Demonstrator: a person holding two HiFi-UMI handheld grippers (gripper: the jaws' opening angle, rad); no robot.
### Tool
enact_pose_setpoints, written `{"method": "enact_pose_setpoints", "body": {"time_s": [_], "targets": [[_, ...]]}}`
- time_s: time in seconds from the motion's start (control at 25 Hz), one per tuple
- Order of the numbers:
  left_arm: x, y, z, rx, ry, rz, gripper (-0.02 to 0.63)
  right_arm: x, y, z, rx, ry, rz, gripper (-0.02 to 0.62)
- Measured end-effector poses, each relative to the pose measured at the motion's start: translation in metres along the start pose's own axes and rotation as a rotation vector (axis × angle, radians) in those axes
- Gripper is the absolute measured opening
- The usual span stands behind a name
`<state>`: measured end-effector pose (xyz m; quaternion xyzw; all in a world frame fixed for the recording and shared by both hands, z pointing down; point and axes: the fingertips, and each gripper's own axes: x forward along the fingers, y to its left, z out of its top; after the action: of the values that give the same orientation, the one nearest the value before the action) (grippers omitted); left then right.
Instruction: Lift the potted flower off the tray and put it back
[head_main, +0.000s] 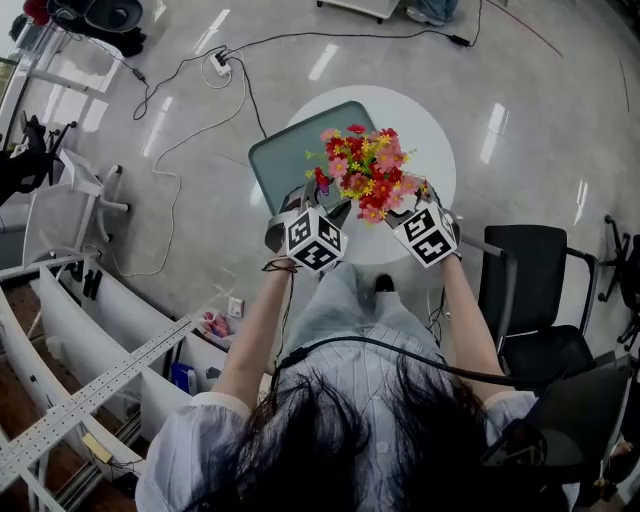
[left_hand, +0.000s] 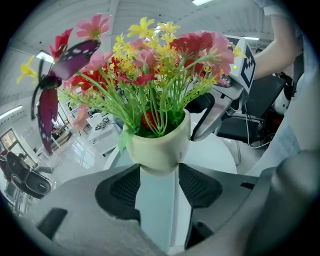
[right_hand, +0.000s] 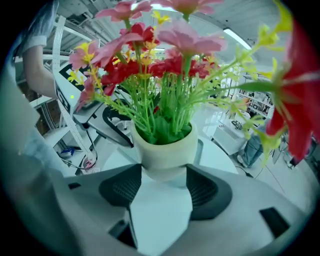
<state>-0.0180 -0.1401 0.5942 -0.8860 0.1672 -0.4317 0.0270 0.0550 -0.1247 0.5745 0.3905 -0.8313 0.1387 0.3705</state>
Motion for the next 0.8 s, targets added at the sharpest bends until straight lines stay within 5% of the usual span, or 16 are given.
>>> {"method": "enact_pose_setpoints", "body": {"time_s": [0.8], "targets": [[0.075,0.027,-0.022,-0.012,0.072,-0.055,0.233,0.064,-0.037,-0.03,0.065,0.095,-0.016,0.285]]}}
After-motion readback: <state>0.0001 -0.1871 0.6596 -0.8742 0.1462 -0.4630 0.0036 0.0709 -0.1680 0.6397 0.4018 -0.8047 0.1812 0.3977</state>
